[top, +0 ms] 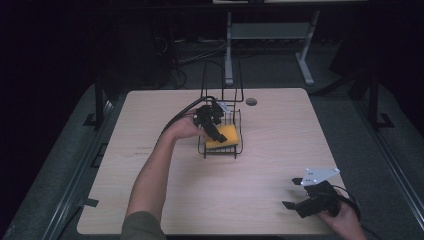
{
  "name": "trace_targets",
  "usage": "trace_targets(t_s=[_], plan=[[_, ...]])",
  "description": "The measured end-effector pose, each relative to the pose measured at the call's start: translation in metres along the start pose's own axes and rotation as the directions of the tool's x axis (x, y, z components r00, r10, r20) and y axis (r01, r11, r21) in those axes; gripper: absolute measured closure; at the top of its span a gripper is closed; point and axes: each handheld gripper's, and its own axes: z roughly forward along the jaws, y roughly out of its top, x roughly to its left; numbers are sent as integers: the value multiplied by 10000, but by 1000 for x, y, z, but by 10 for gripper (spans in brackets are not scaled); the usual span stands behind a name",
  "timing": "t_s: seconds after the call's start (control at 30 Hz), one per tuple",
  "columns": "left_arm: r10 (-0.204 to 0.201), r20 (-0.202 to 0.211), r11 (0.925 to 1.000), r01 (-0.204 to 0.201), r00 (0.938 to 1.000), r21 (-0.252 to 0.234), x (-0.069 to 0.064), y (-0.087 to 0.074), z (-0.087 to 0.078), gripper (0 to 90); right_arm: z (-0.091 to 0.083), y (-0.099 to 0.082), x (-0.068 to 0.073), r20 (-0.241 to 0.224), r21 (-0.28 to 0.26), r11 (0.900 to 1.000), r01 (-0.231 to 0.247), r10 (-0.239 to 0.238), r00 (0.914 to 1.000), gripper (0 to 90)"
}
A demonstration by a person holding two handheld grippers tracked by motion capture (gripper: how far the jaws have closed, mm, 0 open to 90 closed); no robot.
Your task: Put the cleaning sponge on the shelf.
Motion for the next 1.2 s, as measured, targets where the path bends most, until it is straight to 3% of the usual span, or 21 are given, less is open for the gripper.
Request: trace_targets(t_s=[0.27, 0.47, 0.9, 1.1, 1.2], plan=[[170, -76, 9996, -168, 9998, 219, -4, -2, -6, 172, 0, 1, 1, 22, -37, 10000, 47, -47, 10000, 136], [214, -123, 9997, -215, 9997, -86, -10, -5, -7, 172, 1, 2, 1, -31, -51, 10000, 36, -36, 10000, 136], [419, -299, 9991, -420, 9987, -46, -22, -11, -11, 173, 1, 3, 2, -34, -50, 9999, 103, -103, 9999, 136], [322, -390, 9994, -326, 9987, -114, -28, -16, -14, 173, 2, 4, 2, -55, -18, 9999, 127, -127, 9999, 136], [481, -422, 9988, -482, 9980, 1, -33, -17, -15, 173, 2, 5, 3, -58, -1, 9999, 114, -114, 9999, 136]])
